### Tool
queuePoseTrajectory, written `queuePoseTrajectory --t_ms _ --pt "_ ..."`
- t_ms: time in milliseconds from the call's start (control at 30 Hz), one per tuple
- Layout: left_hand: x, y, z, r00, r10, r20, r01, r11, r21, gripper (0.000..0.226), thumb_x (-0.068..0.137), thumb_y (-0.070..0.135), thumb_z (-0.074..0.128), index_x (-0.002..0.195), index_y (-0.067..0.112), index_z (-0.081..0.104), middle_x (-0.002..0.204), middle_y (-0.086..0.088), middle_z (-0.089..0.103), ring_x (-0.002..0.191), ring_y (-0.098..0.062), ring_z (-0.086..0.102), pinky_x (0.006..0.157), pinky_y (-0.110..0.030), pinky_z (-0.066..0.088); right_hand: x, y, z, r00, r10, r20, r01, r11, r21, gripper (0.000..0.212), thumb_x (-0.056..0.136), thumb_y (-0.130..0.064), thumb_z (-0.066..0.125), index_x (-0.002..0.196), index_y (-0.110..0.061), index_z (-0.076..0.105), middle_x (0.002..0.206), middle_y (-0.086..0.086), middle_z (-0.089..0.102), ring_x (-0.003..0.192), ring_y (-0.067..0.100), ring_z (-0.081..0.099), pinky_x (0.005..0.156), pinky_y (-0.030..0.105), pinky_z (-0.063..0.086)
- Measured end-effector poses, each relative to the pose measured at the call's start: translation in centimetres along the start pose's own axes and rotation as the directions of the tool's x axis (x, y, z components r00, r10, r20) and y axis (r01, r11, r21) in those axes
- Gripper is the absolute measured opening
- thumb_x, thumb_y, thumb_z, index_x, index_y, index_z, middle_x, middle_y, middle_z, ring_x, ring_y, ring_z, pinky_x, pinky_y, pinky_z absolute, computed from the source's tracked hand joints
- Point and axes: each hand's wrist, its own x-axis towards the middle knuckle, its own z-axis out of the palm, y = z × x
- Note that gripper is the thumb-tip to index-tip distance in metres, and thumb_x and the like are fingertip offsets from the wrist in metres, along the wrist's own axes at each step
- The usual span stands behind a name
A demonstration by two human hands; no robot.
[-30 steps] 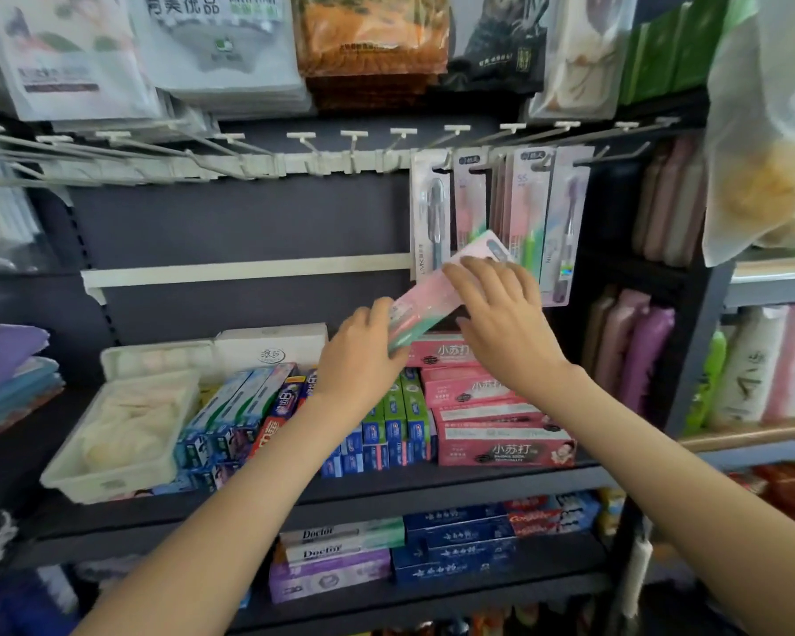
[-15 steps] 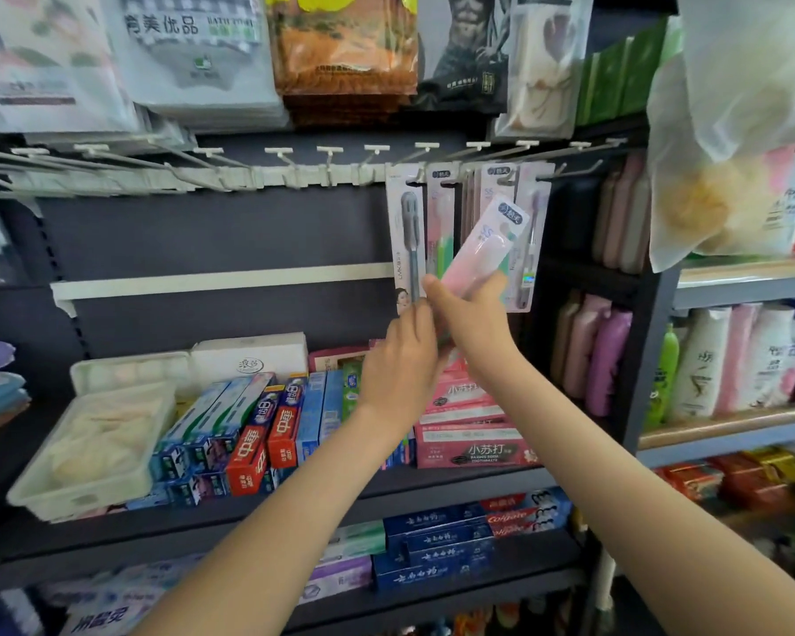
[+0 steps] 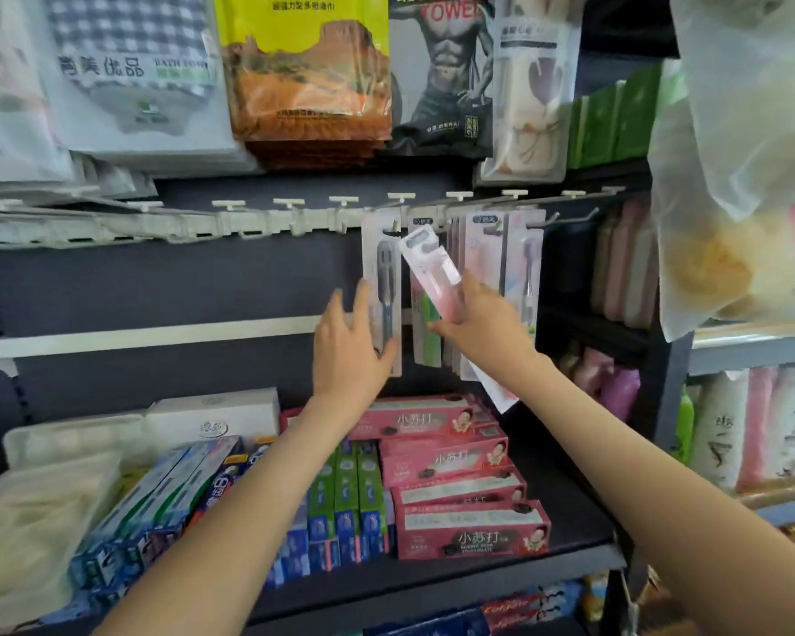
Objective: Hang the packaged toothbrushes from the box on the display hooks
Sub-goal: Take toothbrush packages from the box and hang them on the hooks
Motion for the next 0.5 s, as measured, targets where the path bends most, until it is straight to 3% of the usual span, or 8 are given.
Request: queuePoseTrajectory --t_ms 133,267,367,500 --pt "3.3 -0.2 3.1 0.995 -0.093 0.044 0.096 0.993 -0.066 0.095 0.092 0.047 0.058 0.152 0.027 -0.013 0.159 -0.019 0.009 0.143 -0.035 0.021 0.110 -0.045 0.035 3.8 0.1 1.7 0.996 0.042 -0.075 -0.053 0.987 -0.154 0.076 0.096 -0.041 0.053 0.149 -0.005 0.013 0.137 0.014 0.047 0.106 0.034 0.058 0.065 0.032 0.041" --pt "4.9 1.0 5.6 0.997 -0.077 0.029 0.078 0.997 -0.014 0.103 0.094 0.037 0.059 0.138 0.032 -0.034 0.159 -0.020 0.003 0.144 -0.037 0.020 0.110 -0.044 0.036 5.8 0.3 3.6 0.989 0.119 -0.083 -0.128 0.985 -0.119 0.079 0.098 -0.041 0.048 0.150 0.000 0.006 0.141 0.019 0.043 0.113 0.037 0.057 0.074 0.038 0.046" --pt "5.9 1.1 6.5 0.996 -0.087 -0.019 0.086 0.996 -0.032 0.101 0.095 0.034 0.058 0.132 0.035 -0.036 0.159 -0.021 0.000 0.144 -0.039 0.020 0.109 -0.047 0.038 6.8 0.1 4.5 0.988 0.136 -0.078 -0.144 0.983 -0.110 0.074 0.097 -0.042 0.049 0.145 0.003 0.015 0.137 0.020 0.045 0.115 0.035 0.056 0.072 0.036 0.044" --pt "6.3 0.8 7.0 0.996 -0.067 -0.057 0.064 0.997 -0.053 0.094 0.097 0.036 0.054 0.137 0.031 -0.031 0.159 -0.023 0.002 0.142 -0.040 0.024 0.107 -0.047 0.040 7.3 -0.6 5.4 0.984 0.171 -0.052 -0.174 0.983 -0.056 0.079 0.096 -0.043 0.050 0.148 0.002 0.010 0.139 0.019 0.044 0.119 0.035 0.054 0.082 0.040 0.048"
